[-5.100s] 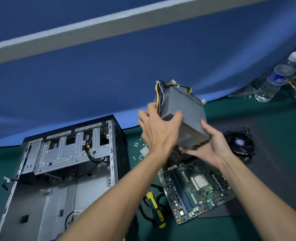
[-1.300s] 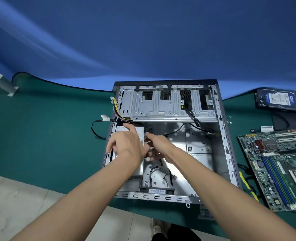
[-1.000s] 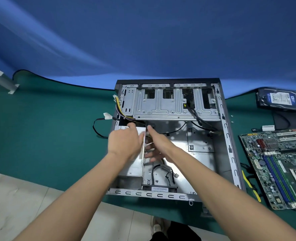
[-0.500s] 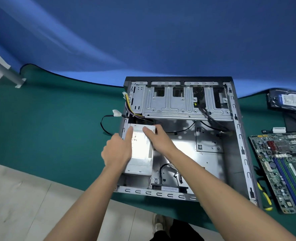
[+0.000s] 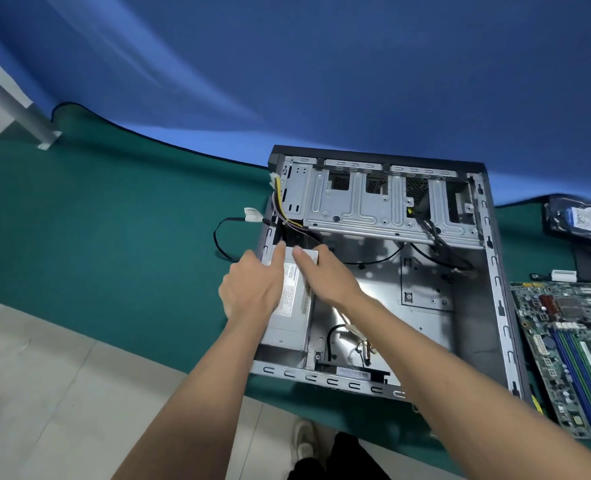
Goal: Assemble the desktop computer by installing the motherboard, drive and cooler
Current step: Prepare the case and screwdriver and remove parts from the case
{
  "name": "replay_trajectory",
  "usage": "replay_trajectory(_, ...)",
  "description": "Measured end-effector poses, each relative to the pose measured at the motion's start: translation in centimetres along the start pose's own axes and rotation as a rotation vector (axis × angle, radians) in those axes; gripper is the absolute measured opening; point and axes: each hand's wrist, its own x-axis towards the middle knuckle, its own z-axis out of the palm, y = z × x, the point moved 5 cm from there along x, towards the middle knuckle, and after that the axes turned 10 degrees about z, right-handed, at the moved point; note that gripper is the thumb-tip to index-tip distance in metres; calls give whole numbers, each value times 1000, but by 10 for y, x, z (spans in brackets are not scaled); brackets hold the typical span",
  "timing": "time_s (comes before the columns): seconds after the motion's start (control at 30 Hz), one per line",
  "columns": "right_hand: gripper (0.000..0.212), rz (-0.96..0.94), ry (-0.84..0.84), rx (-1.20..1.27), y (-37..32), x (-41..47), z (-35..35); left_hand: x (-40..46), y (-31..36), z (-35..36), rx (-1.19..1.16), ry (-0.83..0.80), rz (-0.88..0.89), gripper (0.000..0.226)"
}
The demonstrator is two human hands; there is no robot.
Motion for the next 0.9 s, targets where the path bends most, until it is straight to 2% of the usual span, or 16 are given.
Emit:
replay_trajectory(0.1, 86, 100, -123, 101, 1, 10, 0, 2, -2, 1, -10, 9, -38, 68)
replay_trajectory(0.2, 95, 115, -156, 142, 5, 14, 1, 4, -1, 2, -13, 8, -59, 66)
replay_trajectory(0.3, 90, 89, -111, 70, 5, 12, -1, 5, 0, 2, -26, 3, -62, 60)
replay_trajectory(0.4, 82, 31, -155, 32, 9, 1, 4, 5, 0, 1, -61, -11, -73, 47)
replay_trajectory(0.57, 85, 64, -174, 23, 20, -8, 11, 4, 1, 2, -74, -49, -60, 25)
replay_trajectory(0.73, 80, 74, -222, 28, 15, -2, 13, 7, 2, 1, -43, -25, -28, 26)
replay_trajectory(0.9, 76, 60, -109, 37, 11, -11, 16, 6, 5, -2, -29, -16, 3, 26)
